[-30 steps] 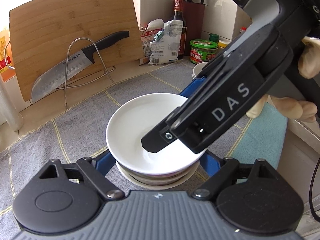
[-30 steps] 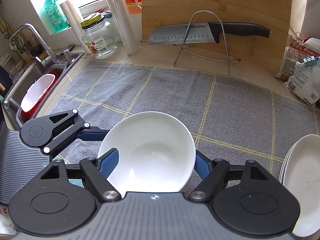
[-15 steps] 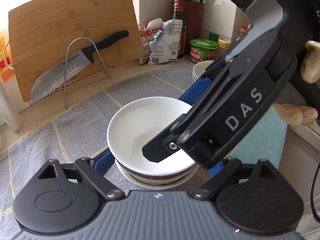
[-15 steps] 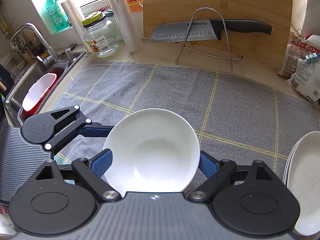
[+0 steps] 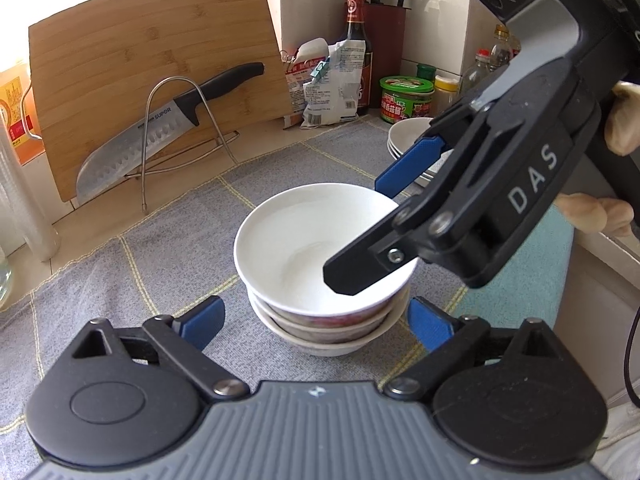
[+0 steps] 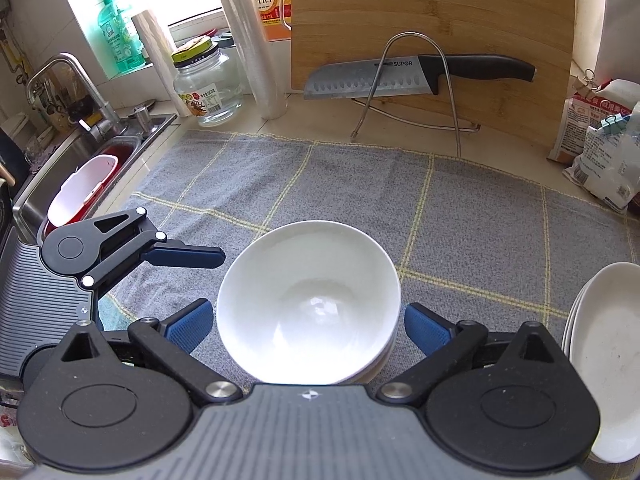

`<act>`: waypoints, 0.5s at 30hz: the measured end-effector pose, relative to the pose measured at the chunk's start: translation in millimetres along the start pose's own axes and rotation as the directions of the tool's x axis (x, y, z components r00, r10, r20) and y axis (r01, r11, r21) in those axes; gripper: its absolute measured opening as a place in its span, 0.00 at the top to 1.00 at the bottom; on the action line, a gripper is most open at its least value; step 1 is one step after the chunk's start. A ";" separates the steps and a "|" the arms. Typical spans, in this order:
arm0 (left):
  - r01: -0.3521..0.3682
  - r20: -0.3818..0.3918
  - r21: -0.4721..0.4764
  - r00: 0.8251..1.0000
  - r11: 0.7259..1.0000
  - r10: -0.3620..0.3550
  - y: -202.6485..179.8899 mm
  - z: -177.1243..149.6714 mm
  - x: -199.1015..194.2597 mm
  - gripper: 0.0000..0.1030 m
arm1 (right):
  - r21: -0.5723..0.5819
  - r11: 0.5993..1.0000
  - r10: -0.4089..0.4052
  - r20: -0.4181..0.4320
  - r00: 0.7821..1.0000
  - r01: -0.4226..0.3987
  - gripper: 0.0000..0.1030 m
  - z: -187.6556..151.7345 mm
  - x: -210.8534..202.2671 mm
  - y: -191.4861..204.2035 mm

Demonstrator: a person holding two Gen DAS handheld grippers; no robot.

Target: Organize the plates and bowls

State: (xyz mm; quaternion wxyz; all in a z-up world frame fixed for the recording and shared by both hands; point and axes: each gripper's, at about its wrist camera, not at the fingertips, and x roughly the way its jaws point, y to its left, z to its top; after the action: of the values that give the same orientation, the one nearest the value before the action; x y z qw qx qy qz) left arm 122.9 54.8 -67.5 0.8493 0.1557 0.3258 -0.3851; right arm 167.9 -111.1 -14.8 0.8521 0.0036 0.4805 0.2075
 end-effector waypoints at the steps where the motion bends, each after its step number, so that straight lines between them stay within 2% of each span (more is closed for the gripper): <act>1: -0.002 -0.003 0.001 1.000 1.000 0.002 0.6 -0.7 -1.0 0.05 | -0.001 1.000 -0.002 0.001 1.000 0.002 0.00 -1.3 -0.2 0.8; 15: 0.079 -0.091 0.005 0.993 0.997 -0.079 12.5 -22.5 3.7 0.05 | -0.016 0.997 -0.075 0.065 0.995 0.076 0.00 -30.4 -21.4 20.4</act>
State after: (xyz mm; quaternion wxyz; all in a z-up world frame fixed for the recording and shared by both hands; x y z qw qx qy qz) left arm 124.5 72.5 -86.4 0.8170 0.1638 0.3682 -0.4124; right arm 126.2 -106.0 -9.5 0.8744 -0.0159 0.4506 0.1793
